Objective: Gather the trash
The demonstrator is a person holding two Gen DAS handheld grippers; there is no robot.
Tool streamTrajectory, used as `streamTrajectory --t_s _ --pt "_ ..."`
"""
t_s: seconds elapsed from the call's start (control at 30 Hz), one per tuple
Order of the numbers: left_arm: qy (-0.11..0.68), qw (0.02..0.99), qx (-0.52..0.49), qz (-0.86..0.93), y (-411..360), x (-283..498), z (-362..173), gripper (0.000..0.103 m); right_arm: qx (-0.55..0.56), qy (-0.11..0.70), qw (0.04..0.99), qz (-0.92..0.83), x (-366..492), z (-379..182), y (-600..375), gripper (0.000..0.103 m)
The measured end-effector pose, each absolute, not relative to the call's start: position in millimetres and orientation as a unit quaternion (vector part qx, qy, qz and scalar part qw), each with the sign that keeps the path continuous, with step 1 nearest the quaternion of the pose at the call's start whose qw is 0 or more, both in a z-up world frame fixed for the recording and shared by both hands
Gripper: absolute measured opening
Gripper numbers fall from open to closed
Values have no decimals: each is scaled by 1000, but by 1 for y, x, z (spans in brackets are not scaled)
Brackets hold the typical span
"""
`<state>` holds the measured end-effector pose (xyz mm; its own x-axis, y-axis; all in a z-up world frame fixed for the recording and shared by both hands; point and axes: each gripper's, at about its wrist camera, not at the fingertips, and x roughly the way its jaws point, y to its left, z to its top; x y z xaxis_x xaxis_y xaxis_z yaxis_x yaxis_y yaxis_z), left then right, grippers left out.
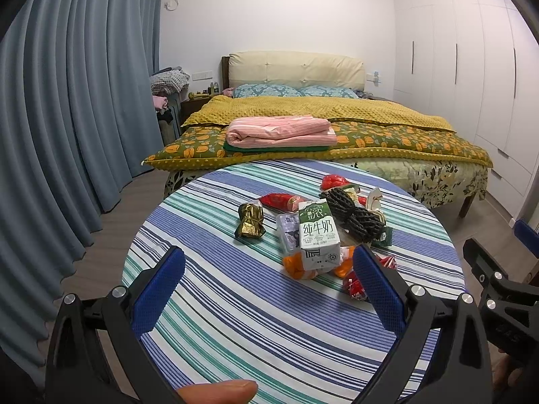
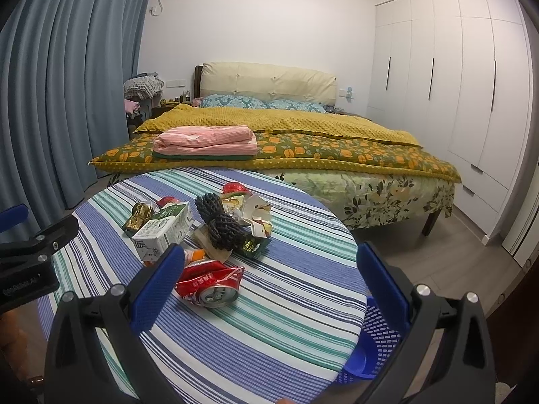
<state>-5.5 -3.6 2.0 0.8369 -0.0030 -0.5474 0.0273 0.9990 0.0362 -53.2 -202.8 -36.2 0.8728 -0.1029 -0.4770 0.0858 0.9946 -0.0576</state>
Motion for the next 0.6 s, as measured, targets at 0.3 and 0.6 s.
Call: streamTrajectory --t_s 0.3,0.6 --pt "286 958 21 -8 -4 -5 2 99 -17 248 967 -49 -54 -37 -202 98" --pt "286 958 21 -9 -4 -6 2 99 -18 247 968 -49 -54 -37 -203 98"
